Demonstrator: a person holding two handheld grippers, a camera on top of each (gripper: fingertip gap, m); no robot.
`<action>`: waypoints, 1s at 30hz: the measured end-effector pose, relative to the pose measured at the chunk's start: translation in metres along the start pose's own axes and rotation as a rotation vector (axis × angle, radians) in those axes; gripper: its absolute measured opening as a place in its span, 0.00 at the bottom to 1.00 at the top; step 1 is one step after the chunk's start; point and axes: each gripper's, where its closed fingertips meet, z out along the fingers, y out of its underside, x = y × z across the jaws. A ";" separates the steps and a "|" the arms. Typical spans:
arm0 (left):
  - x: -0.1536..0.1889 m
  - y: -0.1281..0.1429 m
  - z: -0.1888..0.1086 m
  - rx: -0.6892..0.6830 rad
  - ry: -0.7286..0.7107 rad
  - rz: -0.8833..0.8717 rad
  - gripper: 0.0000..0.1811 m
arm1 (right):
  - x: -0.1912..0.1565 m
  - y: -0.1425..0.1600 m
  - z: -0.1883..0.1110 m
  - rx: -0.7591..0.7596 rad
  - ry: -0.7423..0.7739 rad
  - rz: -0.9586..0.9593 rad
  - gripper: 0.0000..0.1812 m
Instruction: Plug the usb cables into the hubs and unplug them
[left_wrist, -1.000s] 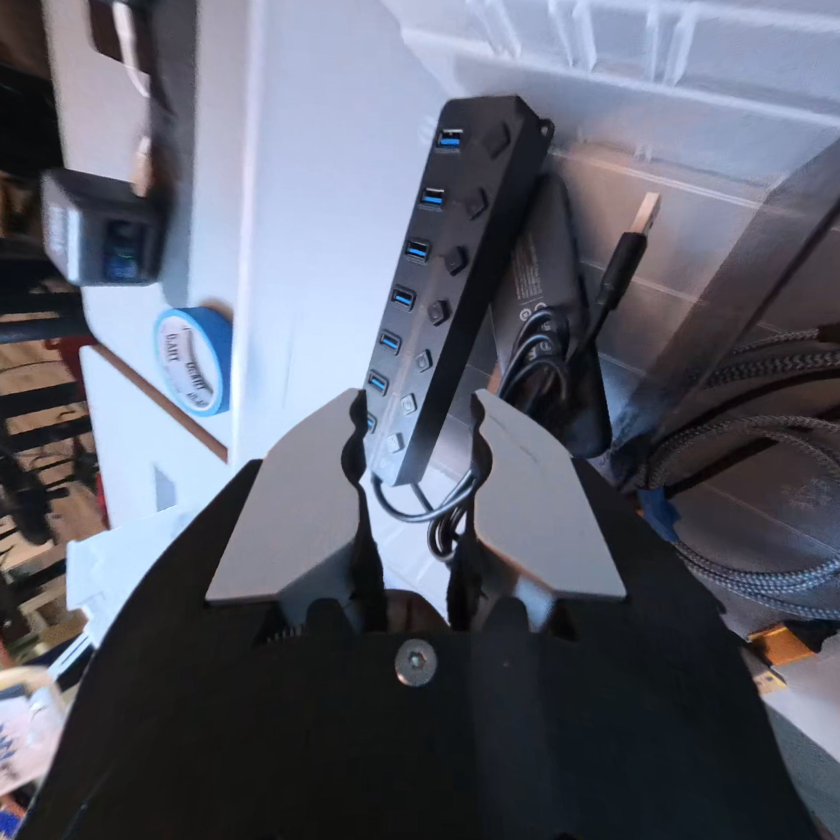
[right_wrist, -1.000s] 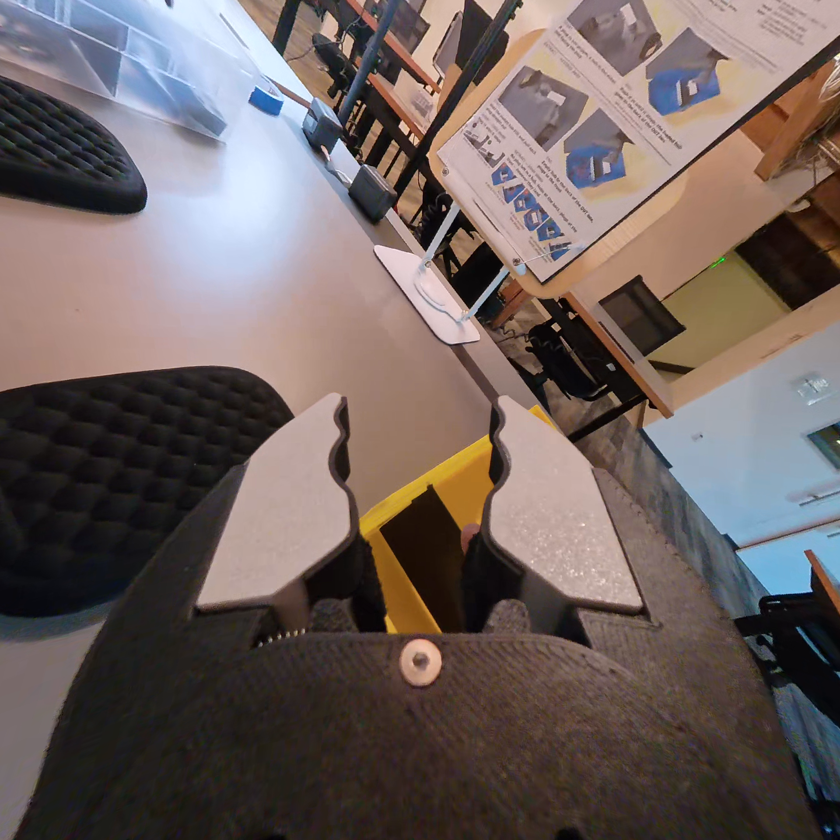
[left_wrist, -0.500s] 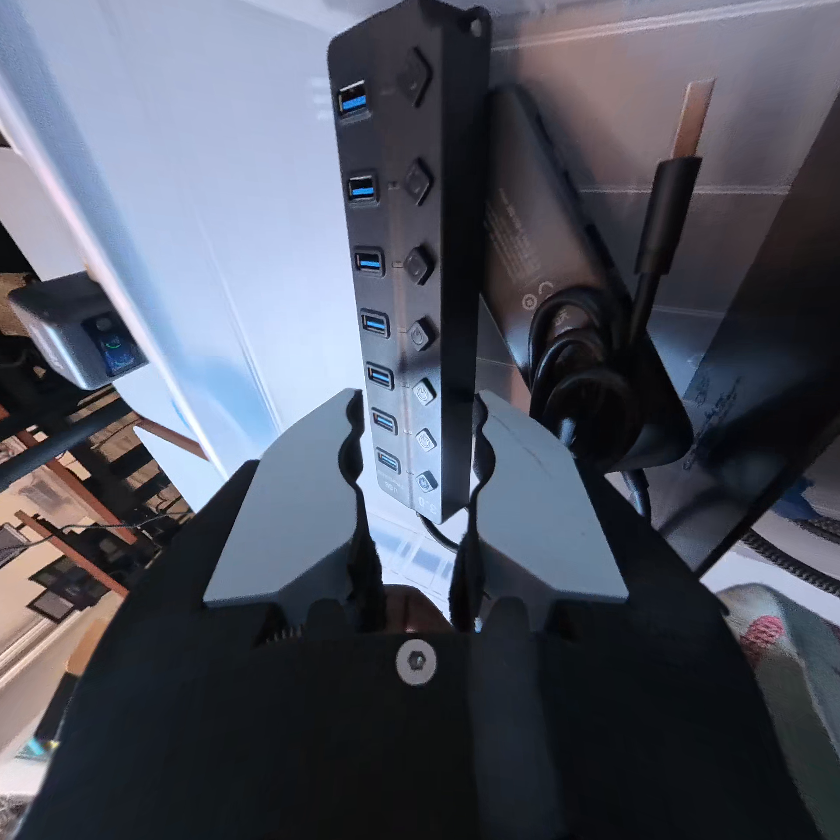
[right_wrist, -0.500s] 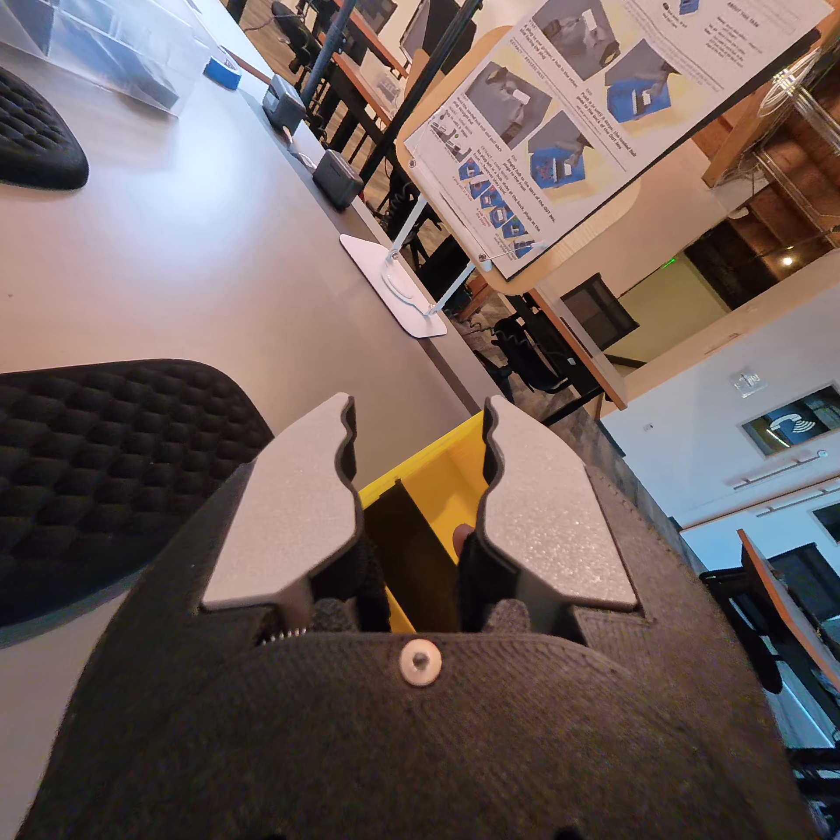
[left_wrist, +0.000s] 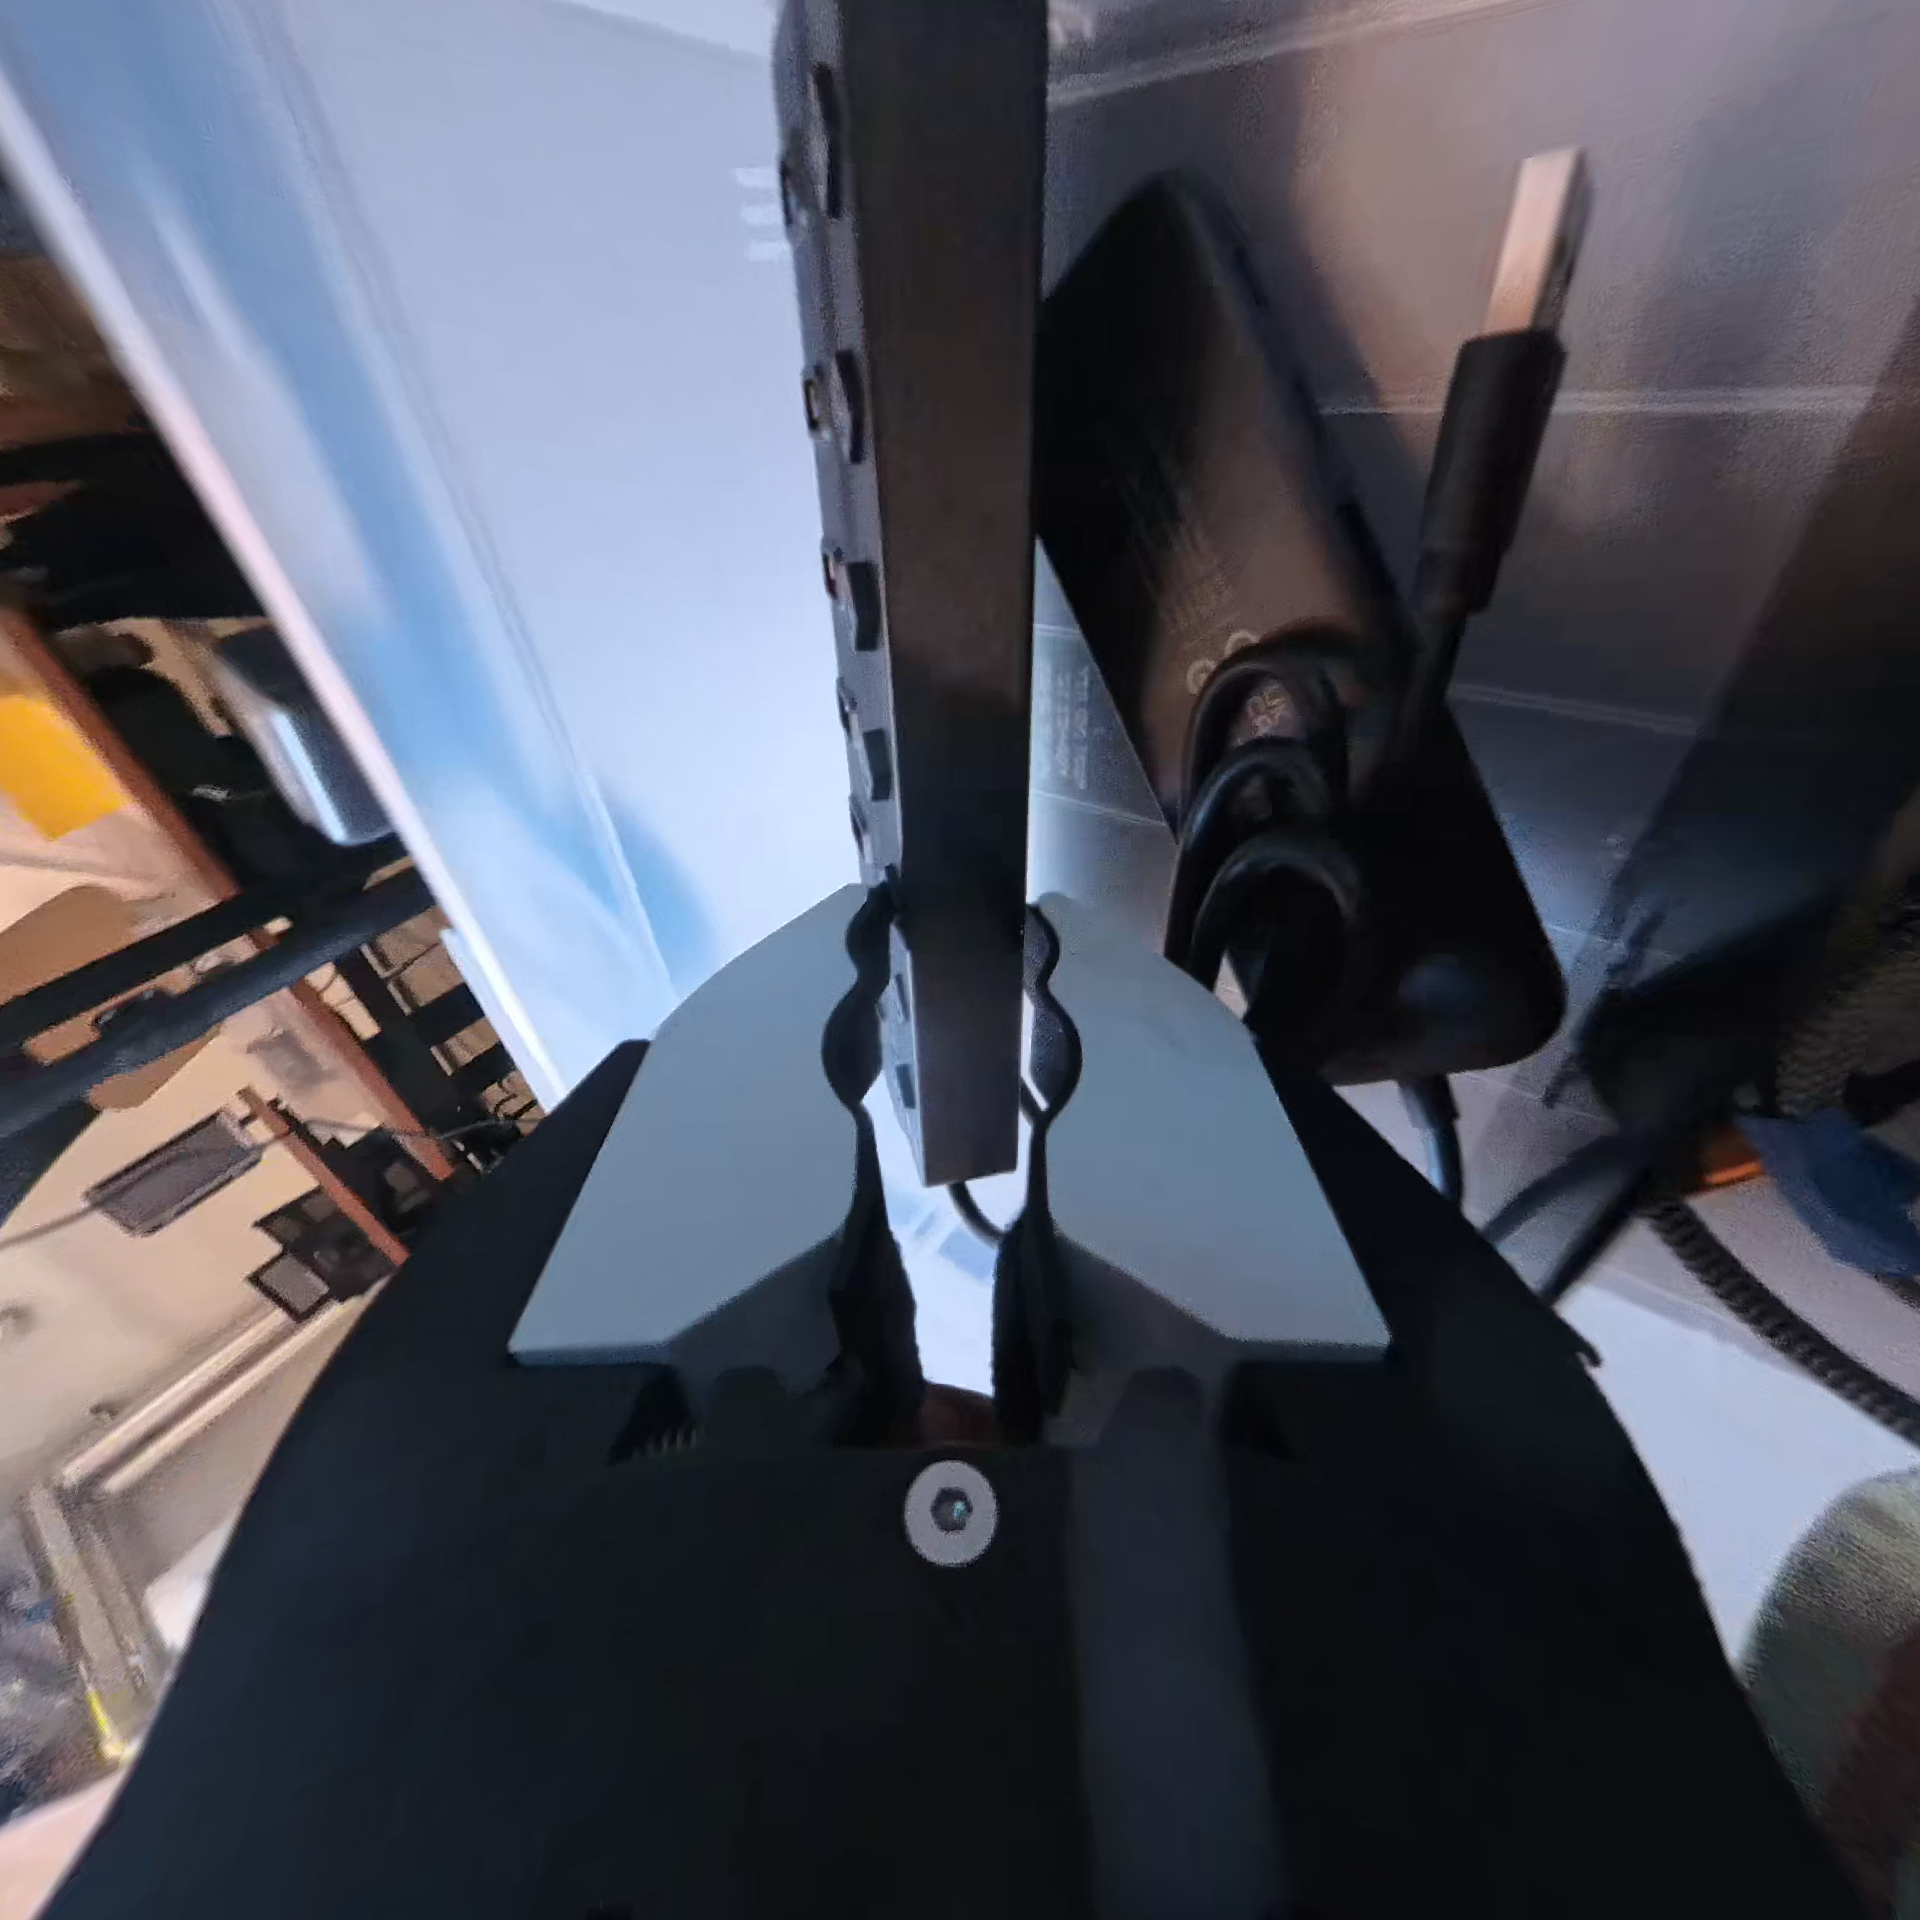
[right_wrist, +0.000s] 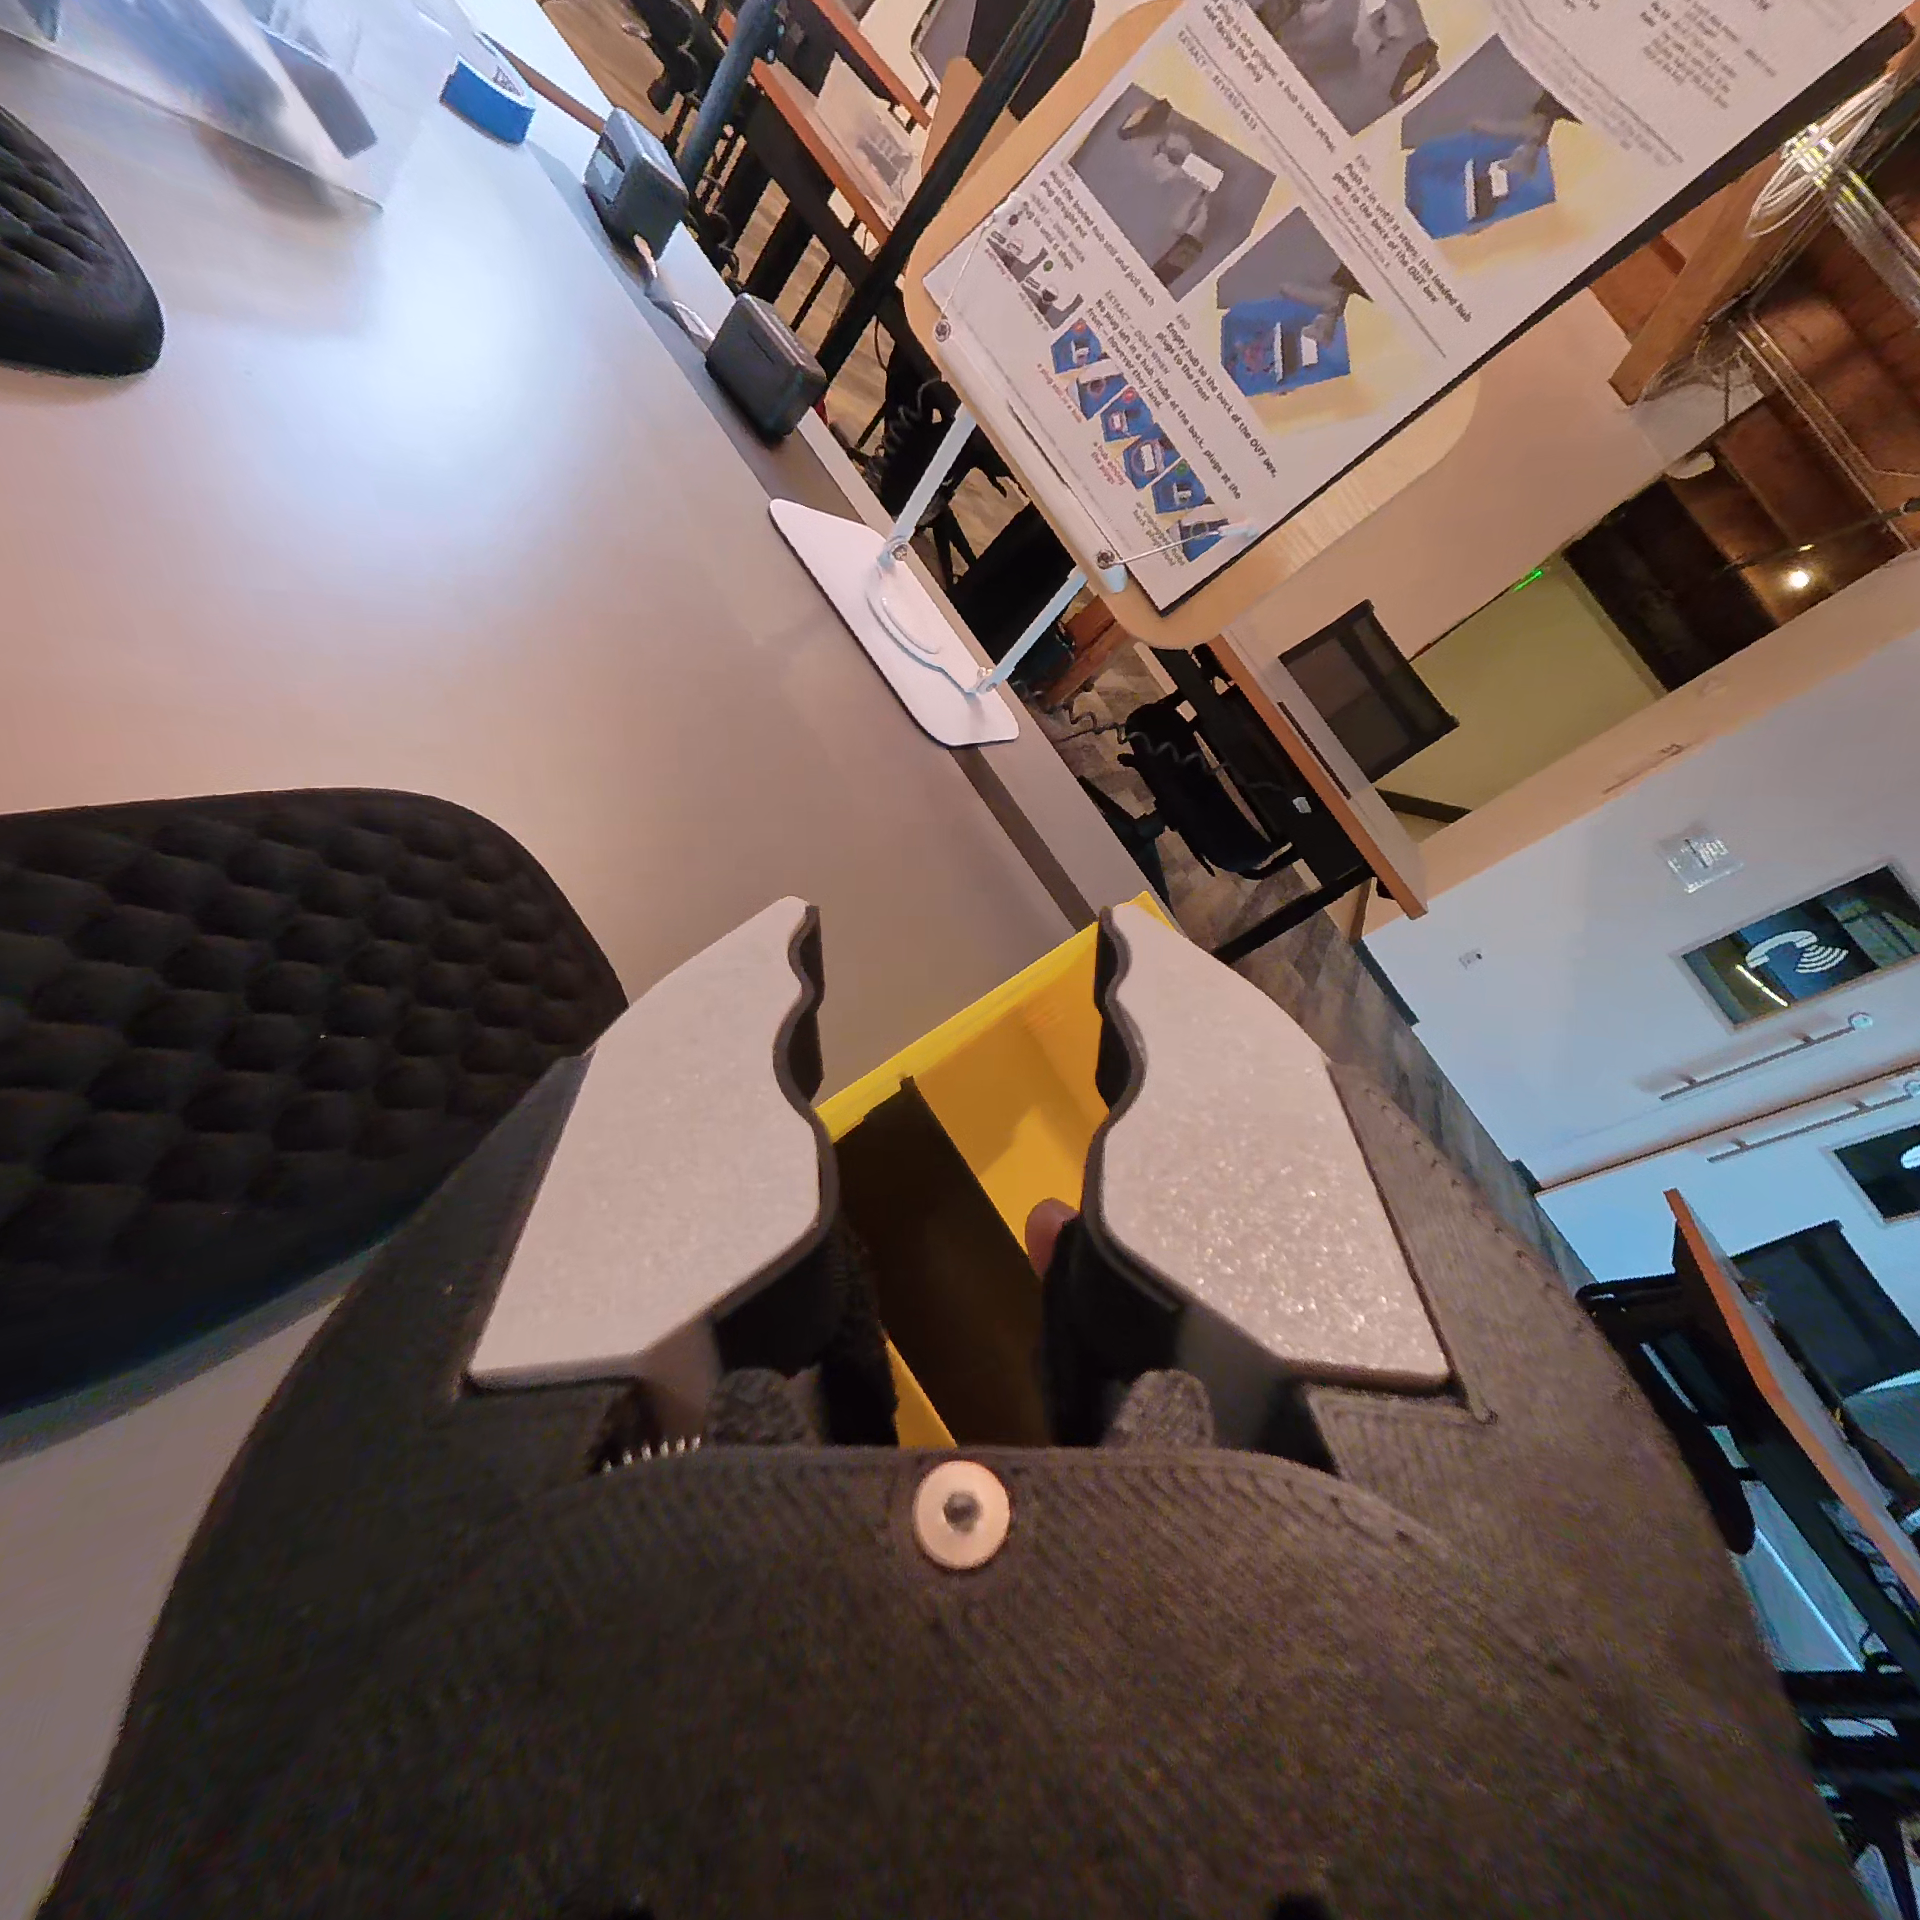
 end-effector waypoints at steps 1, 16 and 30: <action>-0.001 0.001 -0.004 0.010 -0.043 -0.020 0.14 | 0.000 0.000 0.001 0.002 -0.003 -0.001 0.28; -0.092 -0.037 -0.203 0.167 -1.015 -0.328 0.13 | -0.041 -0.051 0.053 0.243 -0.140 0.092 0.29; -0.029 -0.290 -0.265 0.694 -1.003 -0.243 0.13 | -0.088 -0.172 0.107 0.694 -0.359 0.534 0.54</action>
